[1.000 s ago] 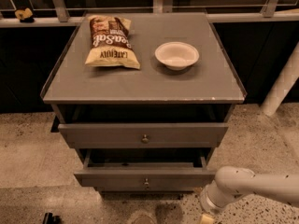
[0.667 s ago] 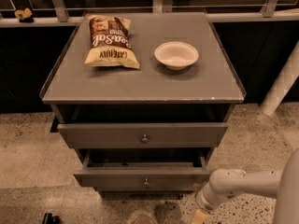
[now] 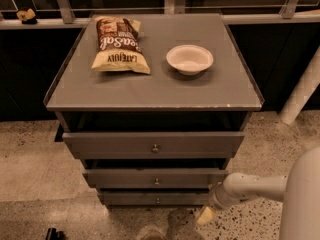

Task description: Close middle drawer

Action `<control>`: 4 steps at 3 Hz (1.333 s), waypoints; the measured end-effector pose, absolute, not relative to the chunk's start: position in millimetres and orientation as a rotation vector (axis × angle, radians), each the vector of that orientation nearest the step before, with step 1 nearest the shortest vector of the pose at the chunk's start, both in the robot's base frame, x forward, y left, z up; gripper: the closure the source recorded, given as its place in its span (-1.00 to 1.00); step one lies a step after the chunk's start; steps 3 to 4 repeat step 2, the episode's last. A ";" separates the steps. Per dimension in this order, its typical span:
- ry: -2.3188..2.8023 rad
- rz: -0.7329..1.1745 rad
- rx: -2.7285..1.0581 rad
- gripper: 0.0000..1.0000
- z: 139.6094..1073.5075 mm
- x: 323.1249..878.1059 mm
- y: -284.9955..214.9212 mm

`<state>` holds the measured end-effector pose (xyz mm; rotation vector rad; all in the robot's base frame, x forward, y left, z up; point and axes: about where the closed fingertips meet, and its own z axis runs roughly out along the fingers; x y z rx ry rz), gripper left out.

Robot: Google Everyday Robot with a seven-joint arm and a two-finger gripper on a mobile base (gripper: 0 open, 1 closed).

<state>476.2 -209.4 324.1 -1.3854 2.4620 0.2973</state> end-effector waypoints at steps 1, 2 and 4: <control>2.464 0.281 -1.273 -1.00 332.0 501.6 -214.3; 2.464 0.281 -1.273 -1.00 331.9 501.6 -214.3; 2.464 0.281 -1.273 -1.00 331.9 501.6 -214.3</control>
Offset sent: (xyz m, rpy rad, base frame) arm 0.0209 -0.0041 0.0065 0.0212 -0.0317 -0.0637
